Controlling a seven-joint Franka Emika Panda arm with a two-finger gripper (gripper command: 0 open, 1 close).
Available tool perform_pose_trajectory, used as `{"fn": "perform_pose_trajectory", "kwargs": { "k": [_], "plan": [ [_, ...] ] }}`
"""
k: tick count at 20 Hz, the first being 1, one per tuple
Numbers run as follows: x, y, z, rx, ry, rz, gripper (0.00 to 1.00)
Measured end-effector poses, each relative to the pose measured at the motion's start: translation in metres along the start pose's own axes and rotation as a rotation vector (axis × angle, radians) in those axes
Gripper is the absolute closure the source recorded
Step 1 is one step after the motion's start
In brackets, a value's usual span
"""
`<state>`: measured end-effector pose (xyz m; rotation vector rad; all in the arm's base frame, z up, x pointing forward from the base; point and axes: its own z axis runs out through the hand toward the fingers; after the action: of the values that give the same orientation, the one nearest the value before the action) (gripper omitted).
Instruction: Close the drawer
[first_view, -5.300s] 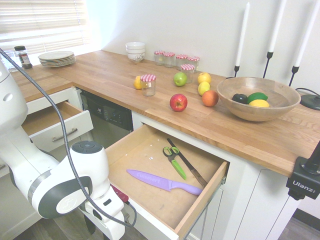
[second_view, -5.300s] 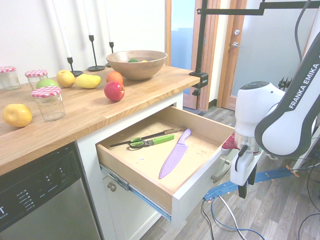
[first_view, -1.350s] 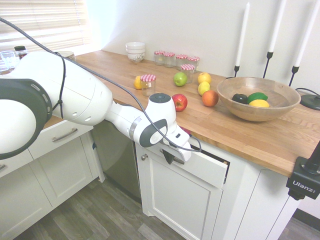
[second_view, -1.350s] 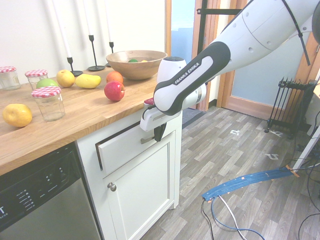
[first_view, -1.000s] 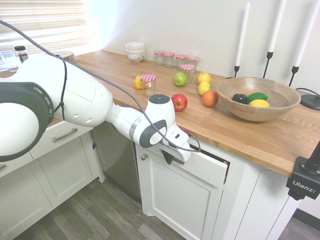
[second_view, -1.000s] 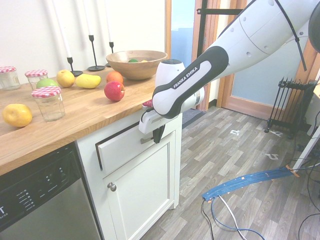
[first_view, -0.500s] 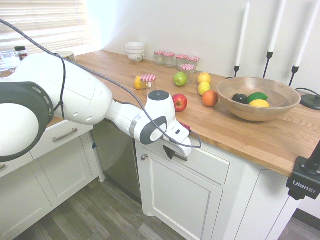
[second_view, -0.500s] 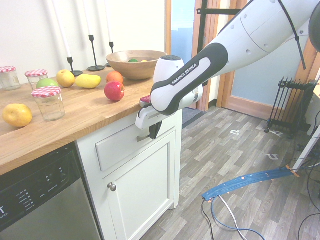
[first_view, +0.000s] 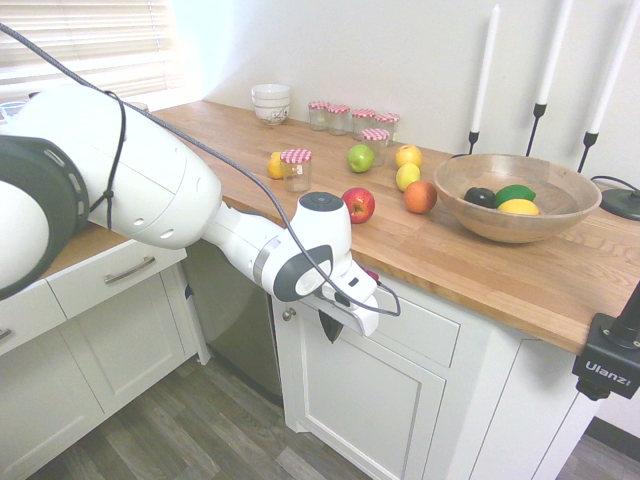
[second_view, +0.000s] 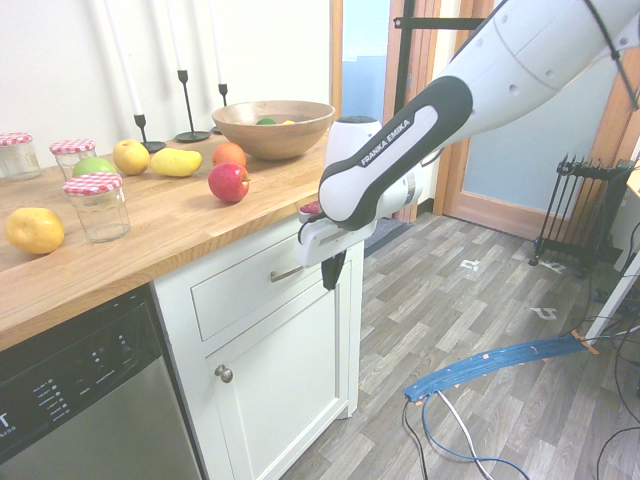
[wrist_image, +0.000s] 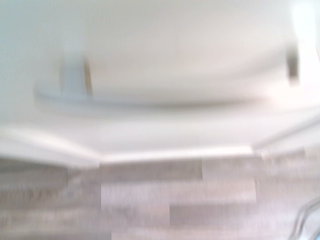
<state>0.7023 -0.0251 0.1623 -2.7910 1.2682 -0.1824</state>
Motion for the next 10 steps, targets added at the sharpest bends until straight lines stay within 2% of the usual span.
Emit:
{"fn": "perform_pose_trajectory", "kwargs": {
  "k": [9,10],
  "plan": [
    [-0.044,0.082,-0.066,-0.066,-0.049,-0.011,1.00],
    [-0.052,0.091,-0.070,-0.069,-0.052,-0.012,0.00]
  ]
}}
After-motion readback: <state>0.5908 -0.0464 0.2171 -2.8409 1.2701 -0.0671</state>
